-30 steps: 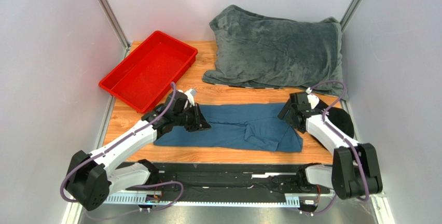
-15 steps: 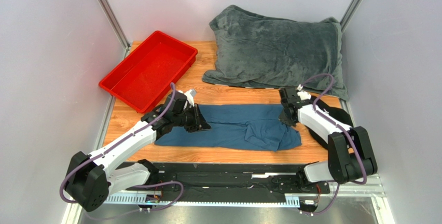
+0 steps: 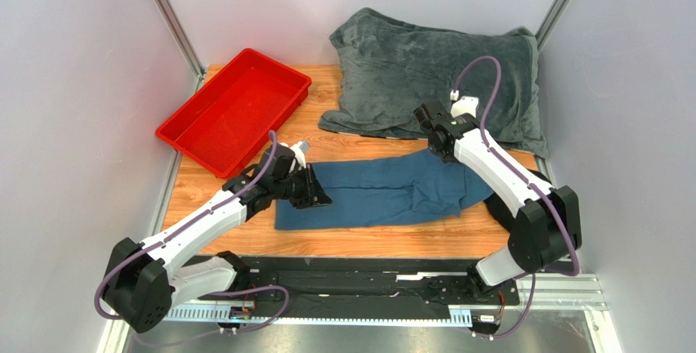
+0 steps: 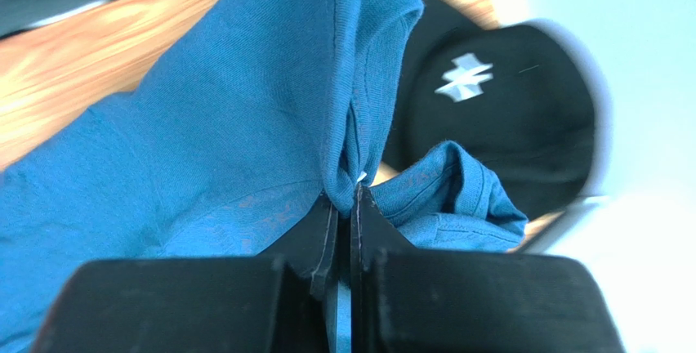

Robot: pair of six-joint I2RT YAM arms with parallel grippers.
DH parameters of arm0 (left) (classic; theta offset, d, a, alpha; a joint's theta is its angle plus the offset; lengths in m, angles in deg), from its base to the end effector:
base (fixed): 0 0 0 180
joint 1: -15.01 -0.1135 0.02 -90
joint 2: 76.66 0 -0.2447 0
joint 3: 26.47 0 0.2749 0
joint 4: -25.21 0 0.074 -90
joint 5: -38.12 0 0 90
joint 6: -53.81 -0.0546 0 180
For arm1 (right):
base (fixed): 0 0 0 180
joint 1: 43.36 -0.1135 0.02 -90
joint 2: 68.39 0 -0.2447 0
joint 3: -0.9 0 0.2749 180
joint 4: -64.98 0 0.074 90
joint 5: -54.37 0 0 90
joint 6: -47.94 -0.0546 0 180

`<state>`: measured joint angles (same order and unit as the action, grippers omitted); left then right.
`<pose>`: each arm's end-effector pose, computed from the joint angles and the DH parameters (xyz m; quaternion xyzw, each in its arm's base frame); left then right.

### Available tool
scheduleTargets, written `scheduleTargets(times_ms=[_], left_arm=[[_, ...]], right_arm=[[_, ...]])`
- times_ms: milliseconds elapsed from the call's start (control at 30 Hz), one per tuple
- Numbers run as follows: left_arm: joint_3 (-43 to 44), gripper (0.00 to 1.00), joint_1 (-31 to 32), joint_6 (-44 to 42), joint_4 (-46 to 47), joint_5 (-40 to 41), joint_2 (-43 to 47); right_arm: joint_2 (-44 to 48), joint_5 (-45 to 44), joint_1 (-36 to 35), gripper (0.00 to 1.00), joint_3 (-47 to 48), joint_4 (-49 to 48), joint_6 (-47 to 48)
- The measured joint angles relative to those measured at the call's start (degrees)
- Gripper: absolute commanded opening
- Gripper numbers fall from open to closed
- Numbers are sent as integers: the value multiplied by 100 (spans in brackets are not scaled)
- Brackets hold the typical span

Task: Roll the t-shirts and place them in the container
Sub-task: Fold the T-shirt at the center of the board, then roll the T-shirt to the center of the board.

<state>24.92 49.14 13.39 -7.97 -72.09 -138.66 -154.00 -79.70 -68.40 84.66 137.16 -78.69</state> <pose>0.2094 -0.1647 0.1923 -0.0535 0.9066 -0.3780 0.1801 0.2944 0.0956 0.2397 0.1445 0.9080 -0.2530 0.3010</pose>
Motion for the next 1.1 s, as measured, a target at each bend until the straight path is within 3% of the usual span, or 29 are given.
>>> scheduleTargets(times_ms=[200, 367, 400, 500, 767, 933, 1100], left_arm=[[0, 19, -4, 0, -85, 44, -52], [0, 23, -313, 31, -94, 9, -96], [0, 23, -431, 35, -94, -4, -118], [17, 24, -732, 33, -87, 17, -243], [680, 24, -909, -28, -127, 424, -1091], [1294, 35, -944, -385, -295, 940, -1786], [1670, 41, -1073, -820, -540, 1379, -2234]], right_arm=[[-468, -907, 365, 8, 358, 144, 813], [-638, -1073, 935, 39, 459, -66, 1353], [-647, -1069, 1019, 48, 516, -68, 1429], [-667, -1019, 1123, 60, 800, -20, 1537], [-485, -459, 483, 61, 1587, 326, 1167], [304, 616, -734, 51, 796, -116, 575], [632, 1449, -2192, 49, -232, -1051, -282]])
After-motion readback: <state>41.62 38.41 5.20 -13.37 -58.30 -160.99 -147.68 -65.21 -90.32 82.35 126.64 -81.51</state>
